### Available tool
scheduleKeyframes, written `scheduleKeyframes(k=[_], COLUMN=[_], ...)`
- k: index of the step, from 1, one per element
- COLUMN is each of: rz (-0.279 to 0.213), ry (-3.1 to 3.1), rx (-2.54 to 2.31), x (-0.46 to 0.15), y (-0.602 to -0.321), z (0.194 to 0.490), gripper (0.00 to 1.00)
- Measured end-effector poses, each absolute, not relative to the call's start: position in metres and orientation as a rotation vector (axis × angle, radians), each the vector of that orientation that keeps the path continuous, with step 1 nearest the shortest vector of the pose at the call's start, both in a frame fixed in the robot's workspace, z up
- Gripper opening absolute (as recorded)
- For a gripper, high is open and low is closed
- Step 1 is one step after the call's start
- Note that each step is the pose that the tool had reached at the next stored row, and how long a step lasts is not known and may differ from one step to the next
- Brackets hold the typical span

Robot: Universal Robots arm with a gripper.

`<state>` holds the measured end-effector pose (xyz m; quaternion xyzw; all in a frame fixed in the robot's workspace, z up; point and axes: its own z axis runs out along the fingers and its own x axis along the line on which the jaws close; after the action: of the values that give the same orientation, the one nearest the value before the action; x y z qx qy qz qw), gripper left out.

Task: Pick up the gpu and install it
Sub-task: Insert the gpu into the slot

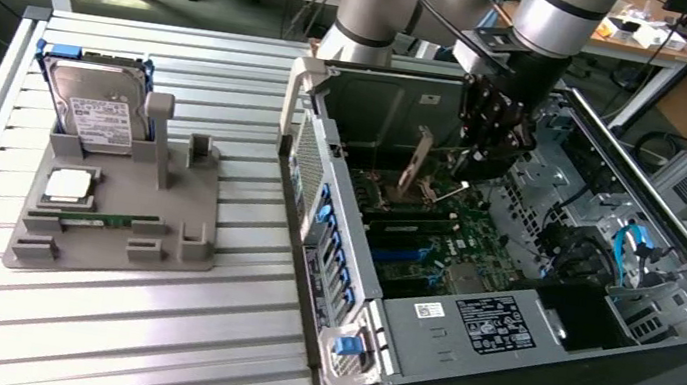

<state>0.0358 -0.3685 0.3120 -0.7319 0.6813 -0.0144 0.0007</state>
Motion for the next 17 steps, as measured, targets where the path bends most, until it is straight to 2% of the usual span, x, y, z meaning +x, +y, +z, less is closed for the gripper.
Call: scheduleKeyframes(k=[17], rz=[-0.045], ry=[2.229], rx=[-2.213], x=[0.0358], y=[-0.3685], z=[0.3116], gripper=[0.27])
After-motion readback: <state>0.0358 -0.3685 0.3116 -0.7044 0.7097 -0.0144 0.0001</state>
